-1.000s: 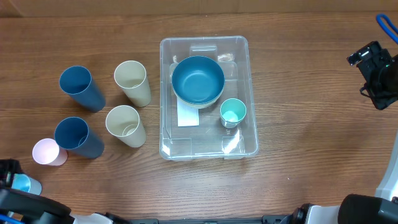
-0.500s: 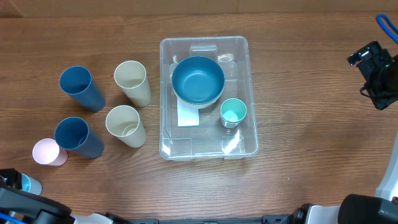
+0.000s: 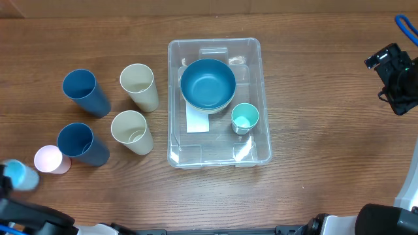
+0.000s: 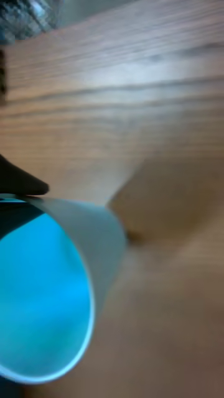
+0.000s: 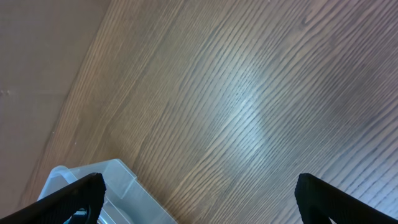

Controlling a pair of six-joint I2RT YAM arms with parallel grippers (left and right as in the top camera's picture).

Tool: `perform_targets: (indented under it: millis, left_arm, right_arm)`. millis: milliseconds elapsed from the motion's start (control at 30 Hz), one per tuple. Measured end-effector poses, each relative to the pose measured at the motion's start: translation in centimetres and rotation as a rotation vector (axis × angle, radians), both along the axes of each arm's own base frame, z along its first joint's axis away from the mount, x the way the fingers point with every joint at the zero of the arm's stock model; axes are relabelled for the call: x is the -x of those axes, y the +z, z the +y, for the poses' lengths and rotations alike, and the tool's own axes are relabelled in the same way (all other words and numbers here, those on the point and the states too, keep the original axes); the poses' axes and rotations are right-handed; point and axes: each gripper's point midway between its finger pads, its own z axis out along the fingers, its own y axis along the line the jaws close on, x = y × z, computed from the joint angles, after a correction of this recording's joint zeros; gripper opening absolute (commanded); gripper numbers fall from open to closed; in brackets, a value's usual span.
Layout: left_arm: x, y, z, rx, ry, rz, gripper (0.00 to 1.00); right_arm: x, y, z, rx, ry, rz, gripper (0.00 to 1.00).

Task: Pack container
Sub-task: 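Grasp the light-blue cup with the left gripper and stack it onto the teal cups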

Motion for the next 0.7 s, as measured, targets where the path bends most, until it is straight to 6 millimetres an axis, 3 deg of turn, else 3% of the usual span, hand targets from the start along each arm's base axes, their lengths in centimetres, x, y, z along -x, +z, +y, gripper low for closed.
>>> perform_targets:
  millis: [67, 133, 200, 233, 267, 300, 333, 400, 433, 500, 533, 600, 700]
  left_arm:
    - [-2.2, 4.5, 0.3, -0.022, -0.029, -0.108, 0.04]
    - [-5.7, 10.8, -0.1, -0.112, -0.114, -0.239, 0.04]
    - [-9.9, 17.1, -3.5, -0.195, -0.303, -0.363, 0.04]
    - [-12.5, 20.1, -6.8, -0.238, -0.451, -0.428, 0.04]
    - [-15.3, 23.0, -11.8, -0.282, -0.65, -0.5, 0.04]
    - [-17.3, 25.4, -18.3, -0.306, -0.888, -0.579, 0.04]
    - [-18.2, 26.2, -23.8, -0.301, -1.085, -0.625, 0.04]
    - [-18.6, 26.6, -36.2, -0.265, -1.54, -0.714, 0.04]
    - [-18.2, 26.0, -41.0, -0.234, -1.725, -0.734, 0.04]
    - [-18.1, 24.4, -46.9, -0.229, -1.944, -0.735, 0.04]
    - [-18.0, 22.5, -50.6, -0.206, -2.071, -0.711, 0.04]
    - [-18.2, 17.4, -55.4, -0.153, -2.235, -0.59, 0.04]
    - [-18.8, 11.8, -58.1, -0.122, -2.323, -0.436, 0.04]
  right_arm:
    - [0.0, 0.0, 0.0, 0.0, 0.0, 0.0, 1.0]
    - [0.0, 0.0, 0.0, 0.0, 0.0, 0.0, 1.0]
    - [0.0, 0.0, 0.0, 0.001, 0.0, 0.0, 1.0]
    - [0.0, 0.0, 0.0, 0.0, -0.001, 0.0, 1.0]
    - [0.0, 0.0, 0.0, 0.0, 0.0, 0.0, 1.0]
    - [0.0, 0.0, 0.0, 0.0, 0.0, 0.0, 1.0]
    - [0.0, 0.0, 0.0, 0.001, 0.0, 0.0, 1.0]
    - [0.0, 0.0, 0.0, 0.0, -0.001, 0.0, 1.0]
    - [0.0, 0.0, 0.0, 0.0, 0.0, 0.0, 1.0]
    - [0.0, 0.0, 0.0, 0.0, 0.0, 0.0, 1.0]
    - [0.0, 0.0, 0.0, 0.0, -0.001, 0.0, 1.0]
    - [0.0, 0.0, 0.0, 0.0, 0.0, 0.0, 1.0]
    - [0.0, 0.0, 0.0, 0.0, 0.0, 0.0, 1.0]
